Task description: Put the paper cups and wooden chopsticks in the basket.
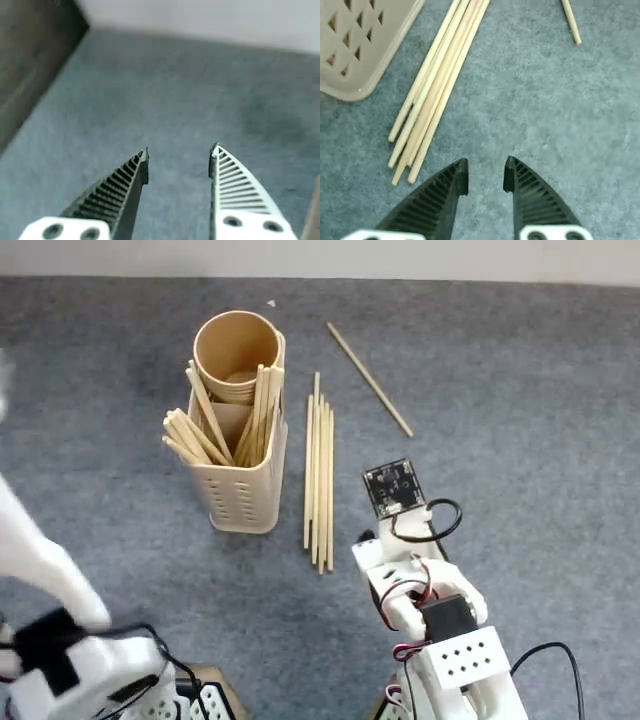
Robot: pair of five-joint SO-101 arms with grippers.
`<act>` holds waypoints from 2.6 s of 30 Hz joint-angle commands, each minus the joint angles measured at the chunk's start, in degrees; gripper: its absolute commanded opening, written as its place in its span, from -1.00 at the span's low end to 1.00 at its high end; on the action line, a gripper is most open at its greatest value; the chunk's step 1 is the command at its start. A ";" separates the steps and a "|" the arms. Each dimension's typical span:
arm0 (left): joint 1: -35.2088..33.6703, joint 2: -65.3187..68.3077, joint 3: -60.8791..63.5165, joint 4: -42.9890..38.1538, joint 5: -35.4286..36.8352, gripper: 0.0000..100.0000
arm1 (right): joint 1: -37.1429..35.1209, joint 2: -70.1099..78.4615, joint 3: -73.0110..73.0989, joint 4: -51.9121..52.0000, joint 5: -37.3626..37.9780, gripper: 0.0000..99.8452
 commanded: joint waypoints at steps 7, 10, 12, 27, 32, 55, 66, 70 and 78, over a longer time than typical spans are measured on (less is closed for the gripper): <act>2.07 9.89 21.67 -2.46 5.98 -0.56 | -4.70 6.02 -8.66 -12.79 -2.11 -0.74; 5.14 9.89 25.36 -6.15 11.87 -0.51 | -5.23 17.98 -15.25 -14.20 -2.29 -0.74; 6.73 9.89 27.65 -8.53 15.47 -0.48 | -4.97 27.65 -20.09 -15.43 -2.37 -0.74; 9.01 9.89 38.99 -21.36 22.24 -0.47 | -4.70 76.09 -42.33 -22.20 -5.45 -0.74; 9.01 9.89 39.16 -21.36 22.24 -0.47 | -4.97 77.14 -42.51 -22.20 -5.45 -0.74; 9.19 9.89 39.25 -21.36 22.33 -0.47 | -4.35 71.08 -42.51 -14.29 -9.05 -0.96; 9.98 9.89 39.25 -21.10 22.24 -0.47 | -10.59 58.42 -37.23 -12.09 -9.76 -0.60; 9.98 9.89 39.34 -21.01 22.24 -0.47 | -10.07 62.37 -35.82 -14.37 -9.67 -0.60; 9.98 9.80 39.34 -21.01 22.24 -0.47 | -7.43 76.00 -39.87 -15.87 -9.58 -0.60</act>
